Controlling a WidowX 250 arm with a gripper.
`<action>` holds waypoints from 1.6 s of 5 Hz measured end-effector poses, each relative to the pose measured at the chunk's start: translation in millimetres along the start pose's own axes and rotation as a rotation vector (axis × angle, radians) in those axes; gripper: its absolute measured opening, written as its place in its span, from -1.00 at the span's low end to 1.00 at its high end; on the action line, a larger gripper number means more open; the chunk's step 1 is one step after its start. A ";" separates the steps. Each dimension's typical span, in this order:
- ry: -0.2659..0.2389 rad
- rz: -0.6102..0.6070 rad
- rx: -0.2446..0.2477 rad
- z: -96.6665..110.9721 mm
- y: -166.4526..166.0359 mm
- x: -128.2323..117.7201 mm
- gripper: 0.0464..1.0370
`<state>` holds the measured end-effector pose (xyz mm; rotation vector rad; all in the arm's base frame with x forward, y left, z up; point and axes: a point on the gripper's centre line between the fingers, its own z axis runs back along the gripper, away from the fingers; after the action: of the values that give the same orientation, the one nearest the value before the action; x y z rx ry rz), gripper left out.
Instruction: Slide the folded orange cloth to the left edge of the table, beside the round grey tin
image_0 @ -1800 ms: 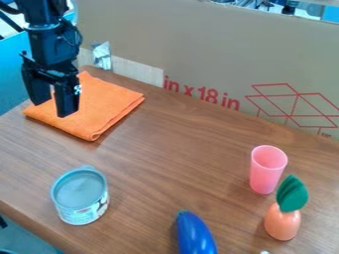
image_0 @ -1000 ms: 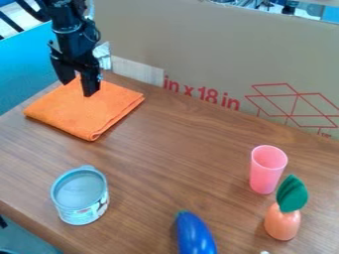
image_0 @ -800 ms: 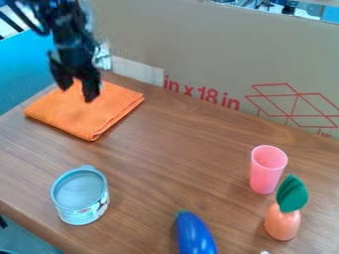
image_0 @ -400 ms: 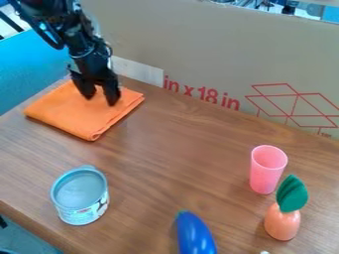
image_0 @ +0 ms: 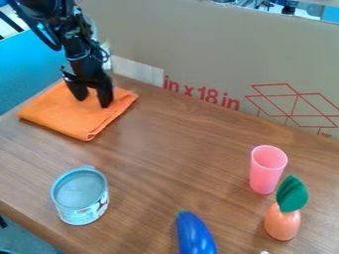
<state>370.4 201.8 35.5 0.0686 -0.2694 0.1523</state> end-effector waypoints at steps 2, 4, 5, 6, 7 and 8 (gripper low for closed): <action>0.228 0.036 0.025 18.0 10.9 -85.1 0.93; 0.274 0.019 0.026 22.1 5.9 -107.2 0.93; 0.291 0.056 0.034 23.7 6.1 -110.0 0.93; 0.294 0.084 0.037 28.1 8.2 -105.0 0.93; 0.251 0.090 0.033 35.6 10.6 -89.3 0.93; 0.253 -0.028 -0.021 60.1 3.4 -76.6 0.93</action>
<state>281.3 189.1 72.8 0.0318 -0.0173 0.1283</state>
